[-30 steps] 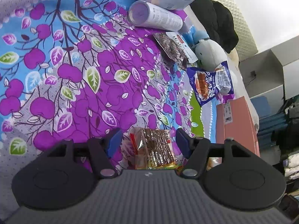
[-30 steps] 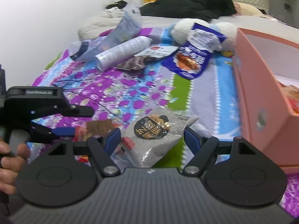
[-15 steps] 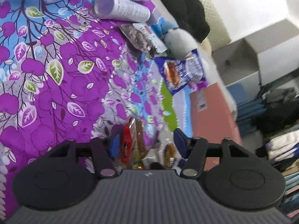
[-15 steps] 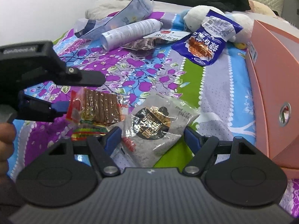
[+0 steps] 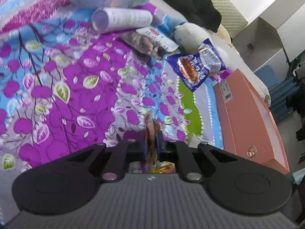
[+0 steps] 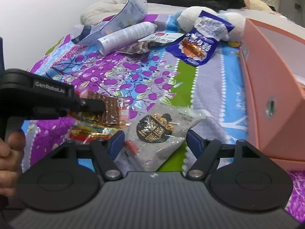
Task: Organize snacks
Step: 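Lift both held packets off the pile and carry them toward the pink box, then open both grippers to drop the packets into the pink box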
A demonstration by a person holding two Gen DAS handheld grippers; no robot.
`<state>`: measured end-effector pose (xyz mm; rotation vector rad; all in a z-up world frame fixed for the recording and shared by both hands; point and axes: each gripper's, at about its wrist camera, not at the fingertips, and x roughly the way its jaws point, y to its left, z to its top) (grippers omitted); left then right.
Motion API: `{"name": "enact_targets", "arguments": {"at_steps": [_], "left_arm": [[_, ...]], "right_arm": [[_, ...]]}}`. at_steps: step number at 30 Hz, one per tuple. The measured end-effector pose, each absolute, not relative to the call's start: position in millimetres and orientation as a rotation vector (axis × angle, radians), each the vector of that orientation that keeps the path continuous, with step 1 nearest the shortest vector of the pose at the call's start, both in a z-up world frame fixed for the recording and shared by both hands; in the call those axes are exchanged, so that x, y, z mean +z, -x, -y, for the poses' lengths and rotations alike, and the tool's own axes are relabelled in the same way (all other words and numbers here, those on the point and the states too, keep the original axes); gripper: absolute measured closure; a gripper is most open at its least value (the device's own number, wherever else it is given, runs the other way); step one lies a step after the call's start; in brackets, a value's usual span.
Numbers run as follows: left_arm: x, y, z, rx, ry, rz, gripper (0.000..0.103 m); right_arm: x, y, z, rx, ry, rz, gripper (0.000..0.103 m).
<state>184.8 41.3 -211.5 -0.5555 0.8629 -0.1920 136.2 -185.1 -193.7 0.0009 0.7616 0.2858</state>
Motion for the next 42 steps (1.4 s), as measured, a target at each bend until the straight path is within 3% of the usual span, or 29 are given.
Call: {"name": "enact_targets", "arguments": {"at_steps": [21, 42], "left_arm": [[-98.6, -133.9, -10.9, -0.185, 0.411, -0.751, 0.095], [-44.8, -133.5, 125.8, -0.485, 0.311, -0.737, 0.095]], "right_arm": [[-98.6, -91.3, 206.5, 0.215, -0.062, -0.607, 0.03], [-52.3, -36.1, 308.2, -0.07, -0.139, -0.508, 0.031]]}}
